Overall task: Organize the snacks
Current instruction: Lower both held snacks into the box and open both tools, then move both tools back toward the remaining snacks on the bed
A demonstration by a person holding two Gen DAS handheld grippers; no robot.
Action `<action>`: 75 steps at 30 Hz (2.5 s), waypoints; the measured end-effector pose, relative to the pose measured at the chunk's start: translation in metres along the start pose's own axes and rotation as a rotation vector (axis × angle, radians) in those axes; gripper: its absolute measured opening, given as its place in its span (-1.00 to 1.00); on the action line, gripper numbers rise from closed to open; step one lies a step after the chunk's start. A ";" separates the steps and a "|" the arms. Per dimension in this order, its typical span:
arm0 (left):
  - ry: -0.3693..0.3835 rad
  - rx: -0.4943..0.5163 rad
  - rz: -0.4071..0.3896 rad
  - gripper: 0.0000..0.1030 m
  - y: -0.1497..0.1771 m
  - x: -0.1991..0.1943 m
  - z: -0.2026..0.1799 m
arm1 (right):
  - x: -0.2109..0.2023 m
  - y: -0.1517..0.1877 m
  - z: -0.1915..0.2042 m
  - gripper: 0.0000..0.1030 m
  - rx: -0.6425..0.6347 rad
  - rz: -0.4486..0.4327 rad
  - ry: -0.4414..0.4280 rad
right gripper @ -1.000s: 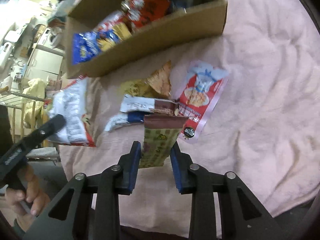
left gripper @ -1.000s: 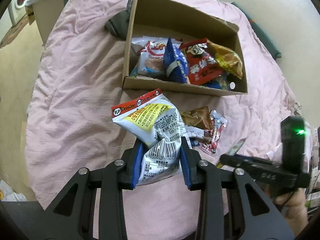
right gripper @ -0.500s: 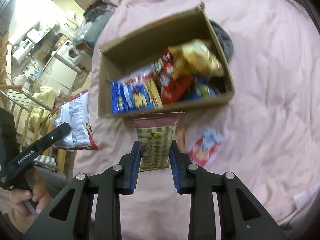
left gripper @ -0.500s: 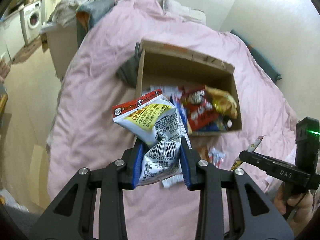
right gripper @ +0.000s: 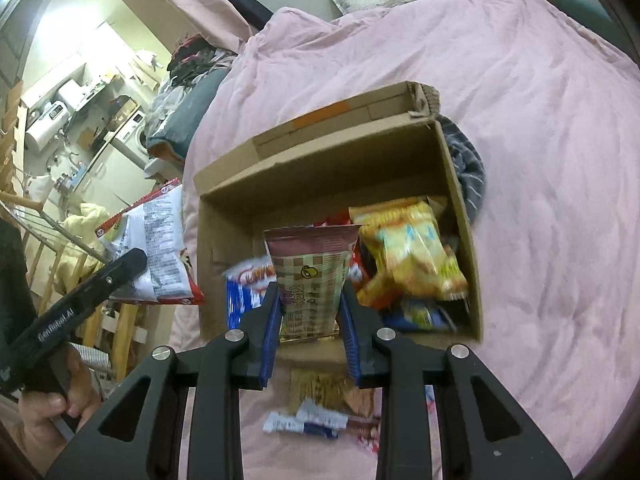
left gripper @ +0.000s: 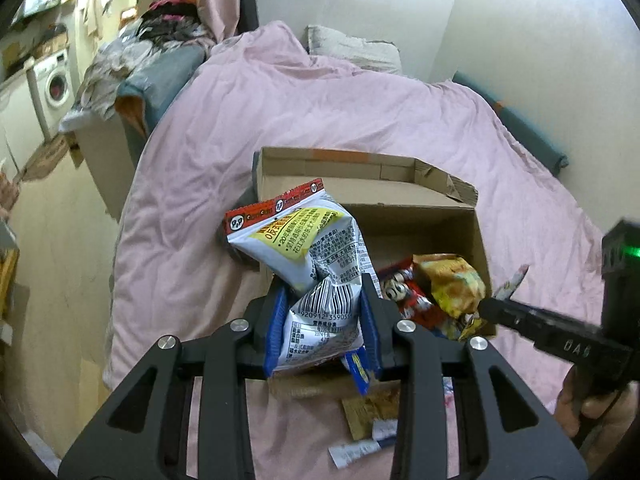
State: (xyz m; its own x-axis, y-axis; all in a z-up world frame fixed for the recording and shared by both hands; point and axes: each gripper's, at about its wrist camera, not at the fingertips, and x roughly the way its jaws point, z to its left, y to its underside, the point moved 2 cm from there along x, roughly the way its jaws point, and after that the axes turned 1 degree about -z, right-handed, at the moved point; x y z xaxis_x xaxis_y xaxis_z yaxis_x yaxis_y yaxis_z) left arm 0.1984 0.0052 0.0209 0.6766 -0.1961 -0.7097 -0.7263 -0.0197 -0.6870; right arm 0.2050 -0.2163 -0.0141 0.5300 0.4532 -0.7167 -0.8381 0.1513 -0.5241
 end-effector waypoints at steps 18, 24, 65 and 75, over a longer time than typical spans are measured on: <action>0.011 0.091 0.150 -0.43 0.031 0.085 -0.007 | 0.074 0.000 0.002 -0.43 -0.069 0.082 0.020; 0.040 0.045 0.104 -0.43 0.016 0.079 -0.004 | 0.083 0.004 0.000 -0.43 -0.084 0.119 0.019; 0.020 -0.030 0.076 0.55 0.014 0.061 0.007 | 0.050 0.003 -0.009 0.46 -0.010 -0.001 -0.106; -0.012 -0.031 0.042 0.55 0.025 0.033 0.012 | 0.039 0.010 -0.005 0.46 -0.022 -0.018 -0.082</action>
State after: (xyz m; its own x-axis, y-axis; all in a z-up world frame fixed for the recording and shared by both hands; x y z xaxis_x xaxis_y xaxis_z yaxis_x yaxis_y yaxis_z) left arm 0.2043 0.0104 -0.0216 0.6469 -0.1861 -0.7395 -0.7572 -0.0421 -0.6518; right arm 0.2174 -0.2017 -0.0497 0.5315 0.5215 -0.6675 -0.8253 0.1413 -0.5467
